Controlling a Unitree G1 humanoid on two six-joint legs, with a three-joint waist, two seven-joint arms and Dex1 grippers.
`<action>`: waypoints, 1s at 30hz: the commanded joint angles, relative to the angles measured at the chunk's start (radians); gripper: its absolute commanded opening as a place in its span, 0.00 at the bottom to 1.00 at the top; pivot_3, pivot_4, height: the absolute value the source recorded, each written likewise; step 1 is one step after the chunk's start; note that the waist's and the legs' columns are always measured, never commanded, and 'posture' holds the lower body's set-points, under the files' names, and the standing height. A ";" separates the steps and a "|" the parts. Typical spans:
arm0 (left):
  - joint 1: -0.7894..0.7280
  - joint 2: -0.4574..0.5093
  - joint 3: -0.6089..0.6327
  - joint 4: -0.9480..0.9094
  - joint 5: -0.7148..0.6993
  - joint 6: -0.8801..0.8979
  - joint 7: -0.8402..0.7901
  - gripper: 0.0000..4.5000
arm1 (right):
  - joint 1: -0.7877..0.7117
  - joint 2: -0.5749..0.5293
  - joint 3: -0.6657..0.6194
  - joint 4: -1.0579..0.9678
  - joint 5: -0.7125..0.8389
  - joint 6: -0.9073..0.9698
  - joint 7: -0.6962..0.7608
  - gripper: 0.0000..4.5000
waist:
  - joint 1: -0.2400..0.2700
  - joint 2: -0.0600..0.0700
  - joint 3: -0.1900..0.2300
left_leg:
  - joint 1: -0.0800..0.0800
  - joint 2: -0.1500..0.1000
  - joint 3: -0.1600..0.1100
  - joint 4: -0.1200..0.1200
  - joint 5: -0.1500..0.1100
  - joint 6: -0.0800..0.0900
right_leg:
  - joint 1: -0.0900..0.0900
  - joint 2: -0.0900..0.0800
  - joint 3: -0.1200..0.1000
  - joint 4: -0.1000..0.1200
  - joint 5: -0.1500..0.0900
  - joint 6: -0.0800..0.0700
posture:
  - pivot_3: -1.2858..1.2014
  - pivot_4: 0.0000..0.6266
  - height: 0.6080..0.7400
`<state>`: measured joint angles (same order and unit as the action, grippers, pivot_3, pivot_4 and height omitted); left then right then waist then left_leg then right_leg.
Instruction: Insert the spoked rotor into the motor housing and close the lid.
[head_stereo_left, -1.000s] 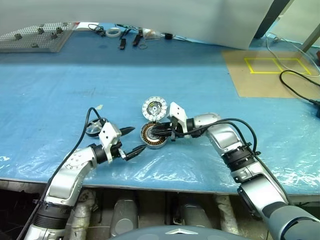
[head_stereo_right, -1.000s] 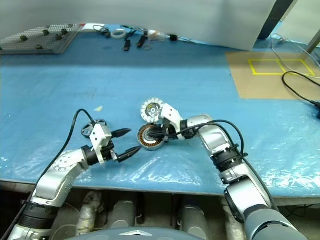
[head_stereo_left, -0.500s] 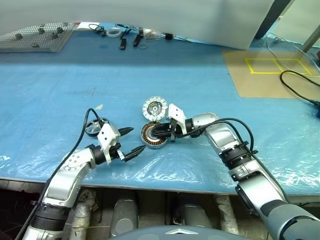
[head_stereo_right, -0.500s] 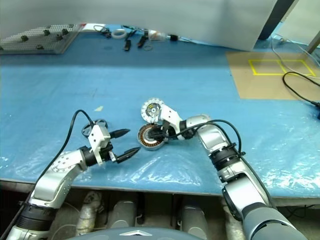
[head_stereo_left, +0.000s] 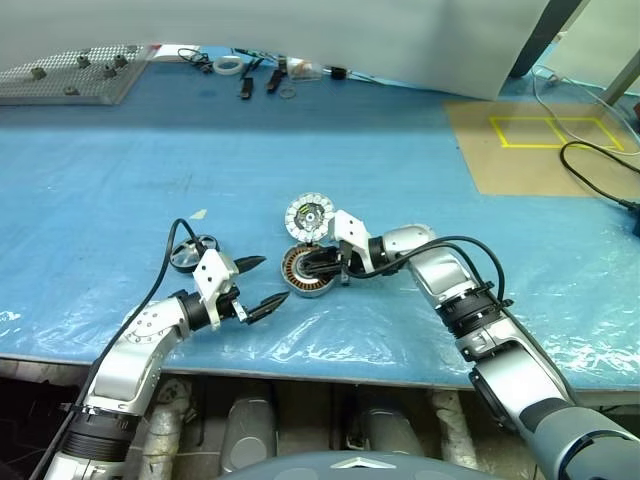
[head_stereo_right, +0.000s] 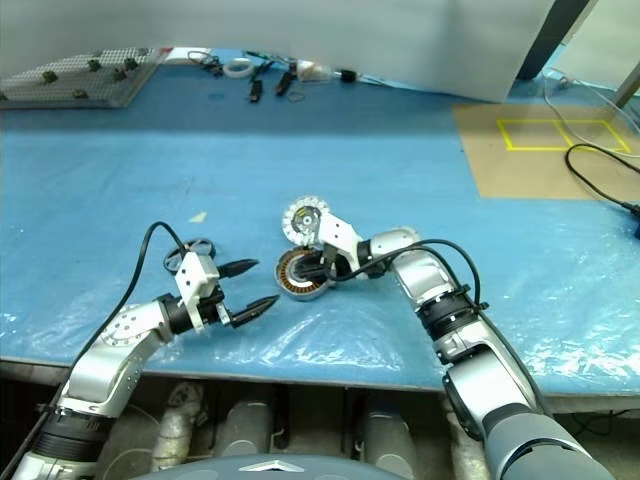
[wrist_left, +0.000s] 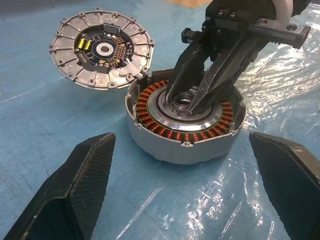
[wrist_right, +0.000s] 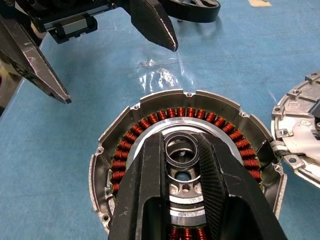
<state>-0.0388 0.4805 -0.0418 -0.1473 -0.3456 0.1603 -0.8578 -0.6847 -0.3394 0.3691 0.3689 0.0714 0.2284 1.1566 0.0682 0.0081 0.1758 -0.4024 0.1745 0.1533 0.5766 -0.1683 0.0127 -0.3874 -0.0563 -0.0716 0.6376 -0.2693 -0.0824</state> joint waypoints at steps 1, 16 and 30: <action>-0.008 0.008 0.013 0.002 0.001 -0.026 -0.010 1.00 | 0.002 -0.012 0.003 -0.007 -0.011 -0.006 0.012 0.13 | 0.000 0.000 0.000 | 0.000 0.000 0.000 0.000 0.000 0.000 | 0.000 0.000 0.000 0.000 0.000 0.000 | 0.52 0.24 1.00; -0.025 0.014 0.033 -0.010 -0.023 -0.006 0.000 1.00 | 0.004 -0.015 0.010 -0.001 -0.030 -0.026 0.012 0.13 | 0.000 0.000 0.000 | 0.000 0.000 0.000 0.000 0.000 0.000 | 0.000 0.000 0.000 0.000 0.000 0.000 | 0.52 0.24 1.00; -0.038 0.013 0.031 -0.056 -0.026 0.048 0.024 1.00 | 0.004 -0.008 0.014 0.024 -0.043 -0.039 0.014 0.13 | 0.000 0.000 0.000 | 0.001 0.000 0.000 0.000 0.000 0.000 | 0.001 0.000 0.000 0.000 0.000 0.000 | 0.52 0.24 1.00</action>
<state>-0.0689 0.4891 -0.0279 -0.1638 -0.3555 0.2062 -0.8368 -0.6870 -0.3480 0.3685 0.3810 0.0425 0.1824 1.1642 0.0678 0.0080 0.1757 -0.4014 0.1746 0.1533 0.5769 -0.1681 0.0131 -0.3866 -0.0564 -0.0715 0.6381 -0.2693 -0.0825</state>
